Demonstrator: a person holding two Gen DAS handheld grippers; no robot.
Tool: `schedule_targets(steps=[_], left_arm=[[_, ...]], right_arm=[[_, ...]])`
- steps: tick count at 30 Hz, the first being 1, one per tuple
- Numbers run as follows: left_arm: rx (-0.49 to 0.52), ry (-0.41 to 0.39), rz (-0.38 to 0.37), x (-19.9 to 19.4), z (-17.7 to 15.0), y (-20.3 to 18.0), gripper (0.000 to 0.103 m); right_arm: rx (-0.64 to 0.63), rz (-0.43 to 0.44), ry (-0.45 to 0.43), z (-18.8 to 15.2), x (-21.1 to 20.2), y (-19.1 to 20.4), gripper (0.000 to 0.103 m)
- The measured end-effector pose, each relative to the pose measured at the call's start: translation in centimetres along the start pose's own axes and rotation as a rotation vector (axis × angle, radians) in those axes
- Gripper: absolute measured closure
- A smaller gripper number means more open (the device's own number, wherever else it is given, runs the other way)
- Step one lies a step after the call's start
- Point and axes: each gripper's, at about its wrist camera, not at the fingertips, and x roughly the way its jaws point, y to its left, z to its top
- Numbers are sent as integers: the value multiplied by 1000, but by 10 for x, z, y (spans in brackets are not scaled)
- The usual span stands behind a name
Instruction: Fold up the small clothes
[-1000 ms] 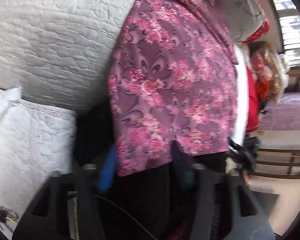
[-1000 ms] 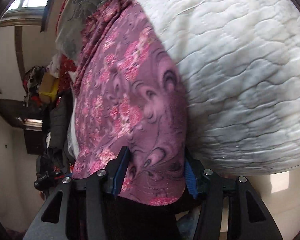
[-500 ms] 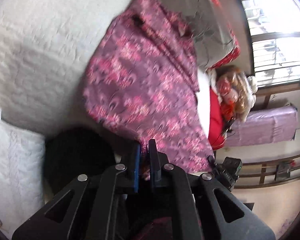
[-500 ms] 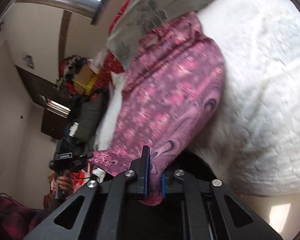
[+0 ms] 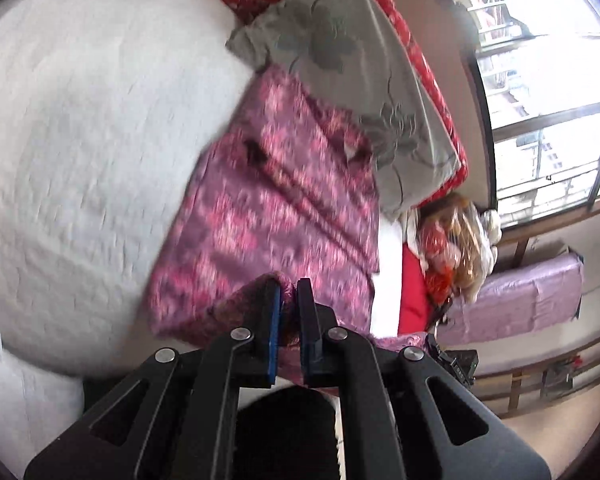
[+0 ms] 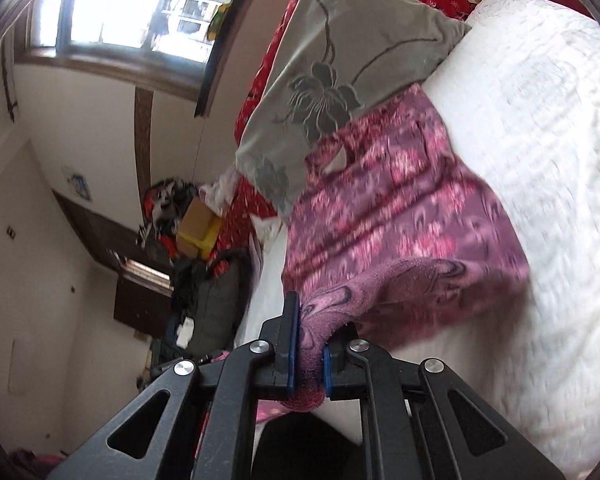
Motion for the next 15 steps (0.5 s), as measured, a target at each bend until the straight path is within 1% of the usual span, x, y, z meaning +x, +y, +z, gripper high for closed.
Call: schedule_targets(steps=[7, 9, 15], left_arm=[[6, -59, 24, 32, 55, -8, 97], [6, -79, 20, 41, 72, -9, 97], [37, -147, 12, 74, 138, -23, 97]], right_arm=[[53, -42, -40, 52, 39, -12, 94], [68, -47, -51, 67, 51, -16, 94], [114, -57, -97, 117, 86, -30, 94]])
